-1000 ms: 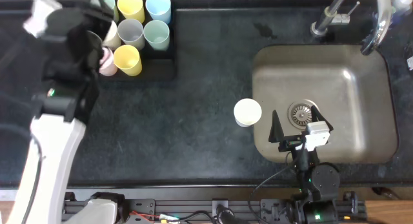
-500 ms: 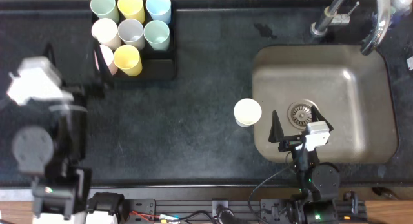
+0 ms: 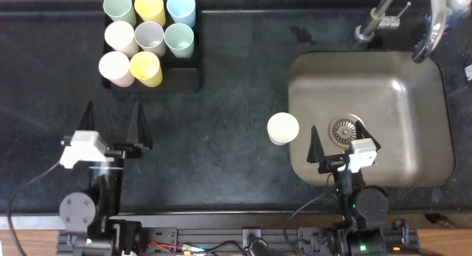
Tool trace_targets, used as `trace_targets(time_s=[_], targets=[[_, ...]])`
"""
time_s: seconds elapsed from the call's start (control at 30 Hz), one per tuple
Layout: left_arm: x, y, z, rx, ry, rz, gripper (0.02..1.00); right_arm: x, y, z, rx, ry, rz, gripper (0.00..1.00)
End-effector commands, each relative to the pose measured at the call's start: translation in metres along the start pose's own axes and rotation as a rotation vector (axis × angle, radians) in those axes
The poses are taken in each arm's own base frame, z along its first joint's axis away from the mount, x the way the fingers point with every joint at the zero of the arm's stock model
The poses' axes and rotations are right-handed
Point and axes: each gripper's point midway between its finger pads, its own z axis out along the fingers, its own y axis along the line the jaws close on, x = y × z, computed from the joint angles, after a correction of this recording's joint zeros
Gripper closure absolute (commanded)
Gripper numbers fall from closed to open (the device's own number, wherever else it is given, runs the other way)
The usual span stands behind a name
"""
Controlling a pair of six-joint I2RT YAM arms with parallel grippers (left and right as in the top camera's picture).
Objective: Store Cups
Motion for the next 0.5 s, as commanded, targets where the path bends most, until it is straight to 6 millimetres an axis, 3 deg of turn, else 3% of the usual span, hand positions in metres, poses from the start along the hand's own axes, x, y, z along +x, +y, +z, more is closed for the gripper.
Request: trace_targets(time_s=[0.03, 0.3, 0.5], targets=[[0.007, 0.001, -0.009, 0.007, -0.018, 0.003, 0.018, 0.003, 0.001, 0.0, -0.005, -0.002, 0.004, 0.003], [0.033, 0.008, -0.023, -0.005, -0.027, 0.006, 0.018, 0.003, 0.001, 0.0, -0.005, -0.002, 0.004, 0.005], [0.064, 0.012, -0.025, -0.008, 0.045, 0.001, 0.018, 0.003, 0.001, 0.0, -0.005, -0.002, 0.004, 0.007]])
